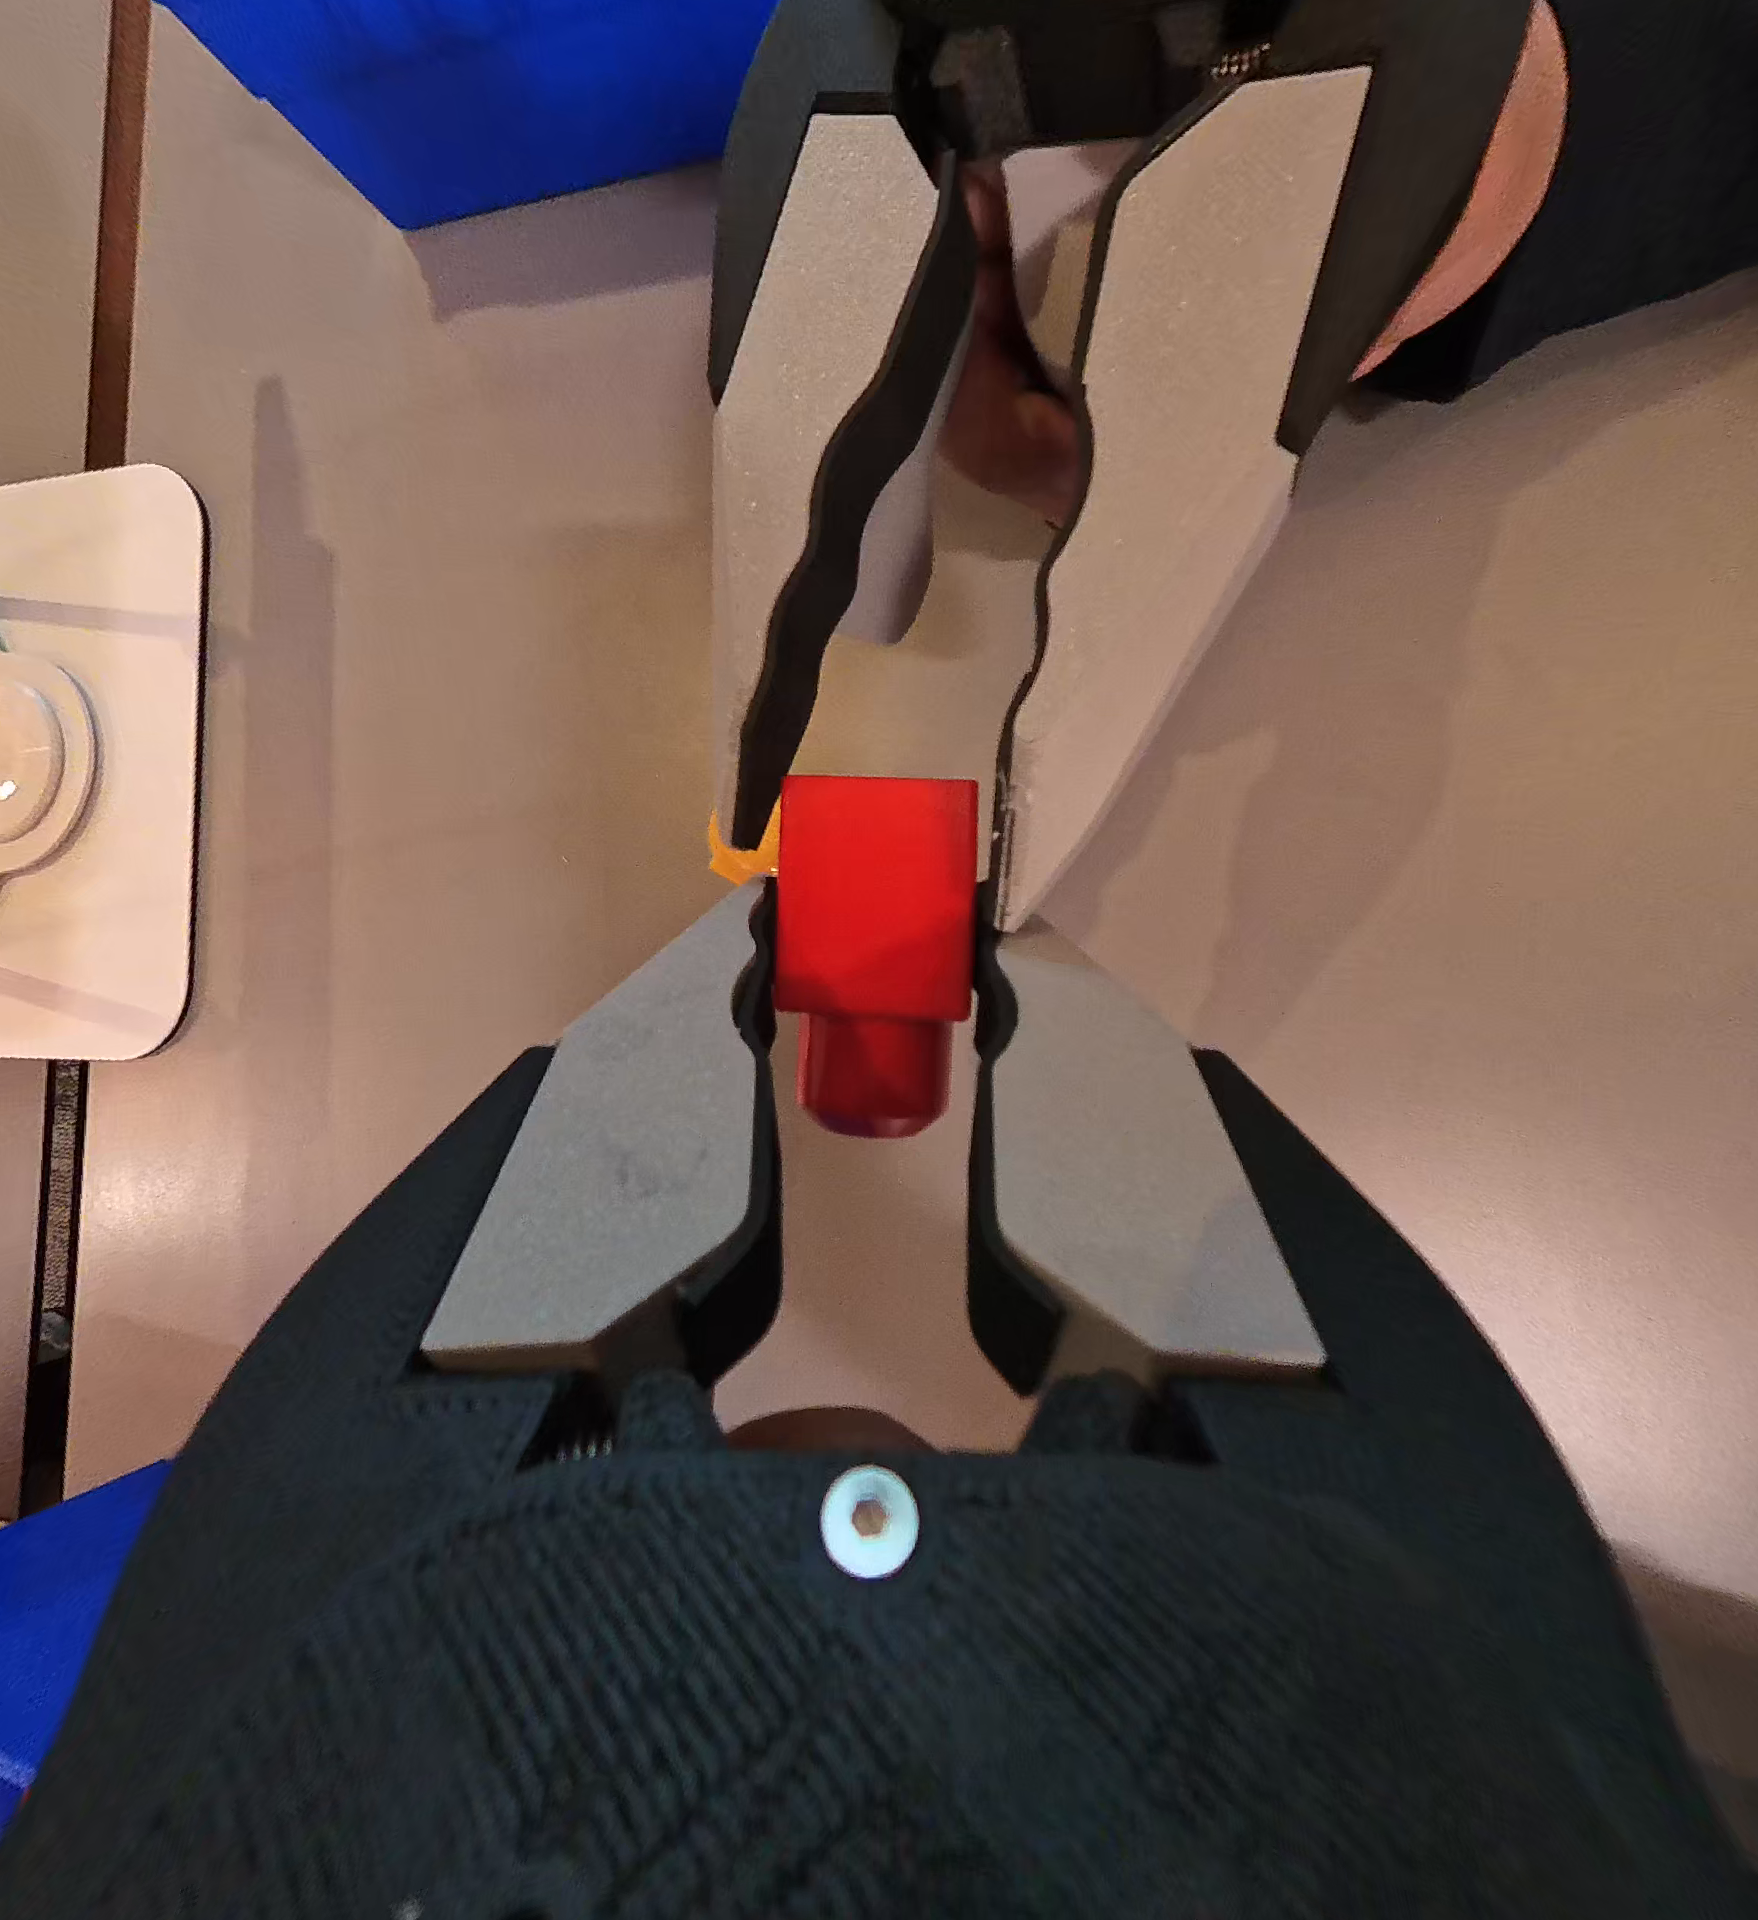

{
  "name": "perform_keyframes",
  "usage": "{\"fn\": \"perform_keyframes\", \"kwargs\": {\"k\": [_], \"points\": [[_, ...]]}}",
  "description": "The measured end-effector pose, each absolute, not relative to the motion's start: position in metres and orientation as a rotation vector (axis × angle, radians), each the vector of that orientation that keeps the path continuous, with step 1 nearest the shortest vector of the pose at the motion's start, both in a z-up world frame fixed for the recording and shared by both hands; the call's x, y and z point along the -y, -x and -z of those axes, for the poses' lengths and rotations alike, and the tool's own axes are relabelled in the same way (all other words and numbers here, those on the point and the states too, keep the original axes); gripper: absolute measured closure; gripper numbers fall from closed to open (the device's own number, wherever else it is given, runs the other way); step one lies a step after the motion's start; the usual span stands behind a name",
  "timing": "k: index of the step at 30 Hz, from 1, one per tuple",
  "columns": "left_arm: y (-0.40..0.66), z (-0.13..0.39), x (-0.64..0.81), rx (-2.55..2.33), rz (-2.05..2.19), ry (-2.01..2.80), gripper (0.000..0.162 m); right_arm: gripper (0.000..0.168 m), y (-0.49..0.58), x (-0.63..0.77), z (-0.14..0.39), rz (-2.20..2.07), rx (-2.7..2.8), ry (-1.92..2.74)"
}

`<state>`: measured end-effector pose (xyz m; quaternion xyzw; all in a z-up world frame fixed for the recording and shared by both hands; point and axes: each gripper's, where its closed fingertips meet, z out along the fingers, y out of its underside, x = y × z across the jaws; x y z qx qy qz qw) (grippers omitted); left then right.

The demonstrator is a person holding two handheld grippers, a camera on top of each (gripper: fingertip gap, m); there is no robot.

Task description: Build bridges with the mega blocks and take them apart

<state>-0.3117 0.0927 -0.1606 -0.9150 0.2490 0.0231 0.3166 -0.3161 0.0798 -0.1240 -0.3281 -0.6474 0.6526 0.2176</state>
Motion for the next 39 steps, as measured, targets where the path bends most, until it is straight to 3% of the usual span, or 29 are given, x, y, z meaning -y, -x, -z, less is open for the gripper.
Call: {"fn": "perform_keyframes", "kwargs": {"k": [7, 11, 14, 22, 25, 29, 36, 39], "points": [[0.313, 0.161, -0.09, -0.662, -0.066, 2.416, 0.128, 0.123, 0.318, -0.082, 0.13, -1.795, 1.821, 0.937], [0.31, 0.162, -0.088, -0.67, -0.031, 2.412, 0.129, 0.134, 0.314, -0.078, 0.131, -1.803, 1.846, 0.897], [0.296, 0.161, -0.086, -0.72, 0.05, 2.382, 0.129, 0.168, 0.314, -0.087, 0.124, -1.82, 1.798, 0.897], [0.309, 0.157, -0.094, -0.637, -0.018, 2.385, 0.129, 0.168, 0.313, -0.093, 0.117, -1.876, 1.764, 0.925], [0.312, 0.154, -0.093, -0.628, -0.033, 2.374, 0.129, 0.138, 0.314, -0.097, 0.115, -1.94, 1.755, 0.987], [0.318, 0.143, -0.095, -0.616, -0.106, 2.336, 0.128, 0.123, 0.317, -0.097, 0.122, -1.962, 1.79, 1.079], [0.325, 0.139, -0.106, -0.67, -0.28, 2.281, 0.128, 0.114, 0.321, -0.093, 0.121, -2.094, 1.737, 1.271], [0.329, 0.14, -0.114, -0.692, -0.39, 2.274, 0.128, 0.12, 0.324, -0.097, 0.128, -2.066, 1.724, 1.349]]}}
